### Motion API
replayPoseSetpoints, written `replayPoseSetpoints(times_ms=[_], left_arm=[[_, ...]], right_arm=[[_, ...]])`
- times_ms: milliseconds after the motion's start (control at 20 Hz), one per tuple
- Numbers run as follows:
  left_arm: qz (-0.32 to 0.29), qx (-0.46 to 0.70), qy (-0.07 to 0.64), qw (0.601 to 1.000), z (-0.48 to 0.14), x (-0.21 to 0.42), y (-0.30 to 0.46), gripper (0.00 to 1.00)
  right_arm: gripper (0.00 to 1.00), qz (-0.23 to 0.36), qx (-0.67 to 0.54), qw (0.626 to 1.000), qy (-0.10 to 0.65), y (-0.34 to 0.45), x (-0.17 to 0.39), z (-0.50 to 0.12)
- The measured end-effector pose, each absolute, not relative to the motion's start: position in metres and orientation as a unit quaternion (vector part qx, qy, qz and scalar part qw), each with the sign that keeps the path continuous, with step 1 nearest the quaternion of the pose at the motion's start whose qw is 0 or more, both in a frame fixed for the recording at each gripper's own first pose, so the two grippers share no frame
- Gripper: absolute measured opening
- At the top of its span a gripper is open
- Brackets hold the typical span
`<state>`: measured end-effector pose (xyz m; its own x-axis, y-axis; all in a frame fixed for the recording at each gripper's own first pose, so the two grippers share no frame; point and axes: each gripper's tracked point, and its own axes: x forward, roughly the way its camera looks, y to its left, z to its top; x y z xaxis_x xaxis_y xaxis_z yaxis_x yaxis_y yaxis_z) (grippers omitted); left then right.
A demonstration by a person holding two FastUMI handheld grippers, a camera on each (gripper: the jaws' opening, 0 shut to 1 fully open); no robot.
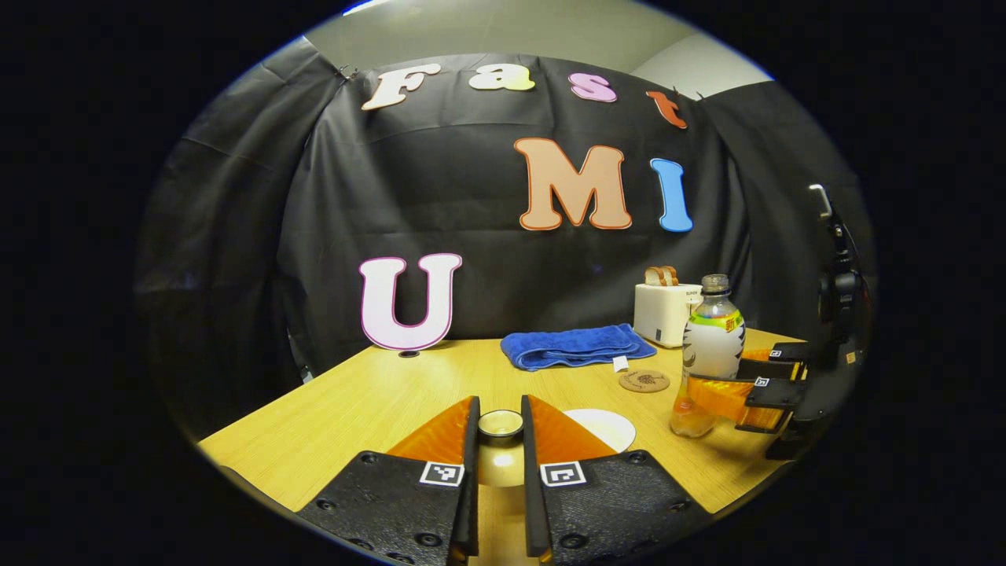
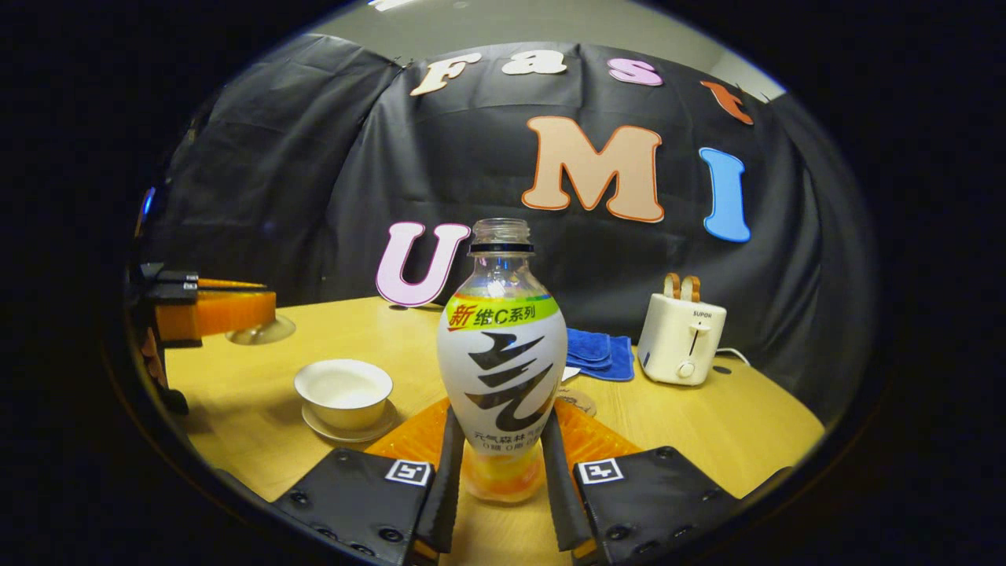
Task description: Open the teacup lid with one hand, grasp the water bottle and pour water into the teacup with the other hand; after pouring, place the water bottle on the coaster and then close the teacup lid.
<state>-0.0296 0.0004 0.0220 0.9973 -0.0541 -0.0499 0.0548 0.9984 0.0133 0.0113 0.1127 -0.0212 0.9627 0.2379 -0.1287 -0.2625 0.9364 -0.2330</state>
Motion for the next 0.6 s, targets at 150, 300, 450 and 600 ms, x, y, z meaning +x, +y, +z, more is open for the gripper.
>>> replayPoseSetpoints(times_ms=[150,300,450,600], left_arm=[[-0.023,0.004,0.026,0.999,0.021,-0.032,0.005,0.20],[-0.020,0.004,0.027,0.999,0.021,-0.034,0.008,0.20],[-0.018,0.006,0.026,0.999,0.021,-0.035,0.012,0.20],[-0.016,0.002,0.026,1.000,0.020,-0.037,0.017,0.20]], right_arm=[[0.52,0.120,-0.191,0.974,0.039,0.109,0.018,-0.017],[0.51,0.105,-0.259,0.960,0.019,0.103,0.022,-0.012],[0.54,0.102,-0.328,0.939,0.001,0.102,0.026,-0.010],[0.53,0.101,-0.389,0.915,-0.018,0.104,0.026,-0.008]])
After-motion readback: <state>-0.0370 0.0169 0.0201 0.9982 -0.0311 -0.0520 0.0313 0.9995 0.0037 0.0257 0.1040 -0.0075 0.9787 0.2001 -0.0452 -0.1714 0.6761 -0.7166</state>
